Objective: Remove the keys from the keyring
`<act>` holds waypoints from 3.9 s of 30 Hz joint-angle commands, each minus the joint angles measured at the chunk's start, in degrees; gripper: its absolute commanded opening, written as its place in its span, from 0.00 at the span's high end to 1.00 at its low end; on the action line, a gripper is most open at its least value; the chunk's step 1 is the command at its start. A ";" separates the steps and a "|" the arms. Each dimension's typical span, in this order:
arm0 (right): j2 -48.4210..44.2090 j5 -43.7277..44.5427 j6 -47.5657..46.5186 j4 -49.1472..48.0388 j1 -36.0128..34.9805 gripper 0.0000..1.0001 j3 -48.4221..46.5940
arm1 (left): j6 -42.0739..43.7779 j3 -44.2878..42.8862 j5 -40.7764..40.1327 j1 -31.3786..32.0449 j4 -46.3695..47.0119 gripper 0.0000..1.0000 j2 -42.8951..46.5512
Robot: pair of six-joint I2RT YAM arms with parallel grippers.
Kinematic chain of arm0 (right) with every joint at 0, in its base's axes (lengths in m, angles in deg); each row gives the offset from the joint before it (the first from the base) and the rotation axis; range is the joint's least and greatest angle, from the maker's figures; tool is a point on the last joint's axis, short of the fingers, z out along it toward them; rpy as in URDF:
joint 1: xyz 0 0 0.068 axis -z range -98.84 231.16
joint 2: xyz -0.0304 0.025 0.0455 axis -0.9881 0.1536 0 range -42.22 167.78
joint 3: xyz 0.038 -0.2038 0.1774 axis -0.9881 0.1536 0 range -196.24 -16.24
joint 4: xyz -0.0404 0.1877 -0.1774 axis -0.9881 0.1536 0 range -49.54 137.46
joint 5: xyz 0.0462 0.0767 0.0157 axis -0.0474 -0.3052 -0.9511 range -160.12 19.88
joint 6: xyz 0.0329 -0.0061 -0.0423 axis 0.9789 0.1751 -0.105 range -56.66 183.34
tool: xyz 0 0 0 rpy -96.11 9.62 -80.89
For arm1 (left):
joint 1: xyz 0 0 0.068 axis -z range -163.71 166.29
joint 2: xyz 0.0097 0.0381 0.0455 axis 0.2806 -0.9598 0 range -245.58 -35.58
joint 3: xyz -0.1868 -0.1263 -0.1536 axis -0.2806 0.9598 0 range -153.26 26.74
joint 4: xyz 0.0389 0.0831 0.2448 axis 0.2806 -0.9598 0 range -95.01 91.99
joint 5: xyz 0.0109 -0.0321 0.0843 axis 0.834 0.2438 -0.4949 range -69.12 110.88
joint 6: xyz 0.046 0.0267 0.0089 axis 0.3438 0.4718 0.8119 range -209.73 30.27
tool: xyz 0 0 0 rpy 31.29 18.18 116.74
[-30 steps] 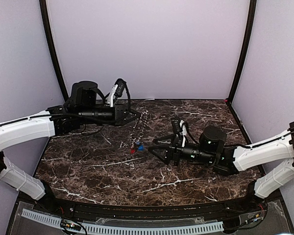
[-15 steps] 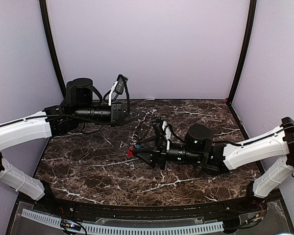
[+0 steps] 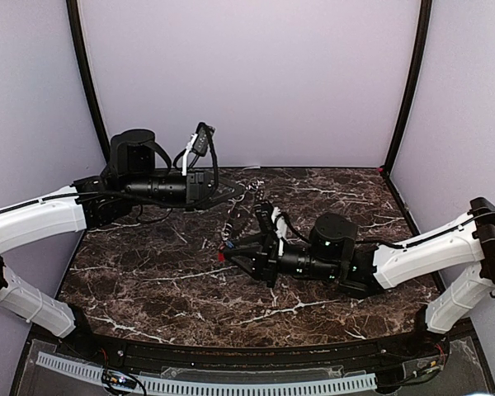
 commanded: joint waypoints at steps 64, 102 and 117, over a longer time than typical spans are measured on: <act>-10.70 11.17 2.64 1.83 -0.61 1.00 2.80 | -2.85 14.14 -14.65 0.11 1.94 0.96 2.75; -8.86 3.00 4.85 -1.50 -0.62 1.00 3.94 | 6.18 22.78 3.74 6.43 18.15 0.72 9.44; -9.94 -0.10 5.03 -2.43 -0.59 1.00 4.09 | 6.81 25.52 -2.15 6.88 20.66 0.75 11.12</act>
